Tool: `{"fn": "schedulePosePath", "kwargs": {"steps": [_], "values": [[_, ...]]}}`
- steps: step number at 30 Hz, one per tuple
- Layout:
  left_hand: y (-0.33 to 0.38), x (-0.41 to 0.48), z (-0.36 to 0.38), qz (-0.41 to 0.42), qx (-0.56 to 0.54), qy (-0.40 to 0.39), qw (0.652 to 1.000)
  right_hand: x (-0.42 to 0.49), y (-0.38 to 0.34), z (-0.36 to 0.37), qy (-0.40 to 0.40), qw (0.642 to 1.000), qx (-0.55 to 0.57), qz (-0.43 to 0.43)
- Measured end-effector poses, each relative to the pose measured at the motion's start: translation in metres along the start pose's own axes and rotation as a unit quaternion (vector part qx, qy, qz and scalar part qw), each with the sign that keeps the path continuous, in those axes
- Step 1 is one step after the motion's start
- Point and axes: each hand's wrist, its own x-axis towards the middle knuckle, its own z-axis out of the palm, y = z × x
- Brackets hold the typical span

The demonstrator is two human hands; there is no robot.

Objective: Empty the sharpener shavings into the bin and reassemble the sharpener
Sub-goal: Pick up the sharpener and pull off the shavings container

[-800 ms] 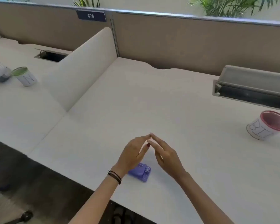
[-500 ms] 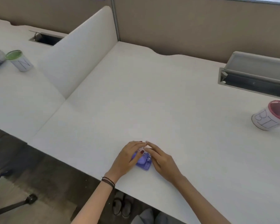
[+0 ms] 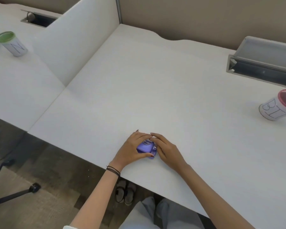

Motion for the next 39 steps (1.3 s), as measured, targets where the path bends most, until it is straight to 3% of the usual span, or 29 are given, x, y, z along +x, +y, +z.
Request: {"fn": "schedulePosePath", "kwargs": {"steps": [11, 17, 23, 27, 31, 35, 39], "values": [[0.001, 0.001, 0.007, -0.02, -0.016, 0.063, 0.998, -0.005, 0.004, 0.006, 0.064, 0.994, 0.066, 0.064], [0.005, 0.005, 0.008, -0.098, -0.068, 0.093, 0.989, -0.005, 0.007, 0.007, 0.059, 0.985, 0.112, 0.116], [0.014, 0.026, 0.005, -0.164, -0.122, 0.112, 0.972, 0.007, 0.01, 0.002, 0.104, 0.968, 0.181, 0.142], [0.024, 0.047, 0.003, -0.263, -0.281, 0.132, 0.914, 0.019, 0.011, -0.01, 0.148, 0.944, 0.233, 0.178], [0.03, 0.062, 0.007, -0.408, -0.397, 0.096, 0.816, 0.03, 0.012, -0.023, 0.178, 0.931, 0.247, 0.202], [0.05, 0.077, 0.013, -0.441, -0.487, 0.028, 0.753, 0.037, 0.014, -0.045, 0.198, 0.923, 0.242, 0.223], [0.088, 0.103, 0.01, -0.412, -0.512, -0.034, 0.753, 0.04, 0.02, -0.083, 0.237, 0.902, 0.246, 0.264]]}}
